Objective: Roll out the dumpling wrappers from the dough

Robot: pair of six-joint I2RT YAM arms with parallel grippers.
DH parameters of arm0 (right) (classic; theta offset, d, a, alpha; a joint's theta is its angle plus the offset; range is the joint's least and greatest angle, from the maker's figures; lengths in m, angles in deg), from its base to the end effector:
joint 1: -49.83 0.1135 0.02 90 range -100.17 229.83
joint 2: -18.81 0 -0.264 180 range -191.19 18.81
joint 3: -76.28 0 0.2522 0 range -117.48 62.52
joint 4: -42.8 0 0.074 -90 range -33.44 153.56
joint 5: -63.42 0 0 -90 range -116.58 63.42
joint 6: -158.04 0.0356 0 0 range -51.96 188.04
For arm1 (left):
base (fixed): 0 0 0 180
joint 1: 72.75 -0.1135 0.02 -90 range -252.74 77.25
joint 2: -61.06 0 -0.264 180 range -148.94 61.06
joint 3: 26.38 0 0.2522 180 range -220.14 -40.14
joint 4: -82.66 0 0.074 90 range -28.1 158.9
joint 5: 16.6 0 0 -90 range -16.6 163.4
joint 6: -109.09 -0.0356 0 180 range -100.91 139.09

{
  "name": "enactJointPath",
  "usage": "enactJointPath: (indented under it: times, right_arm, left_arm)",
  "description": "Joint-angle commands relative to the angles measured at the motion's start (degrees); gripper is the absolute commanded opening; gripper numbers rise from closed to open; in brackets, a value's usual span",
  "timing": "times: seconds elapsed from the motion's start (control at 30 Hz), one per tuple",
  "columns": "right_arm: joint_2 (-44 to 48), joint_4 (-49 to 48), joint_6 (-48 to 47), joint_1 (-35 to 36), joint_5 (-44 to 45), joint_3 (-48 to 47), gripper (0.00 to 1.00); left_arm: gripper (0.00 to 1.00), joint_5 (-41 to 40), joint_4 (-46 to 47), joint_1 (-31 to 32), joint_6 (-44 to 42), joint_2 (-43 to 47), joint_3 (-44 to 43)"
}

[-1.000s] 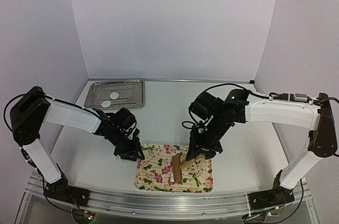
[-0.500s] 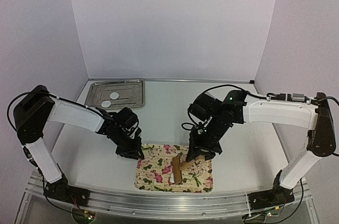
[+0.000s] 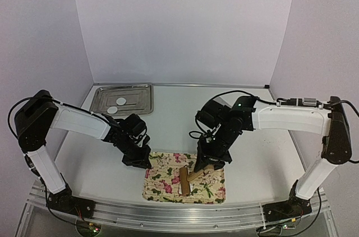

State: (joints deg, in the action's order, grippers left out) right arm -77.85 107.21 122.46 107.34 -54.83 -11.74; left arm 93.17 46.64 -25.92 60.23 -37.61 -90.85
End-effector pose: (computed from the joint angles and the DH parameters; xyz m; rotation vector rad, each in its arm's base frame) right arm 0.1634 0.2880 0.2370 0.1806 -2.7989 -0.7408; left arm 0.1997 -0.2305 0.1316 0.2432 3.0323 -0.7494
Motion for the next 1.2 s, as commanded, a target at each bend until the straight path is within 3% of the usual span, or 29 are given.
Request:
enactJointPath:
  times: [0.0,0.3,0.5,0.83,0.93,1.1,1.17]
  right_arm:
    - [-6.2,10.8,-0.6,0.4,15.3,5.0,0.00]
    - [-2.8,12.4,-1.9,0.3,19.3,9.0,0.00]
    - [-3.0,12.2,-5.7,0.3,25.1,11.2,0.00]
    - [-3.1,7.4,-16.5,0.2,36.6,12.6,0.00]
    - [-0.9,6.1,-19.5,0.3,39.4,14.0,0.00]
    - [0.7,6.1,-23.7,-0.9,41.2,13.5,0.00]
    - [-0.2,6.1,-25.7,-2.2,40.2,12.5,0.00]
  left_arm:
    - [0.00,-1.9,-0.5,0.0,-3.2,-1.9,-1.3]
    - [0.00,-2.1,1.1,0.0,-5.4,-1.9,-1.1]
    - [0.00,0.1,8.6,-0.1,-7.4,-4.7,1.6]
    - [0.00,0.8,9.5,-1.9,-16.9,-14.3,-2.2]
    - [0.00,2.8,11.4,-2.2,-16.3,-15.0,-1.6]
    - [0.00,-8.5,12.1,-2.2,-18.4,-15.1,0.3]
    - [0.00,-8.0,12.7,-2.2,-18.6,-14.2,1.5]
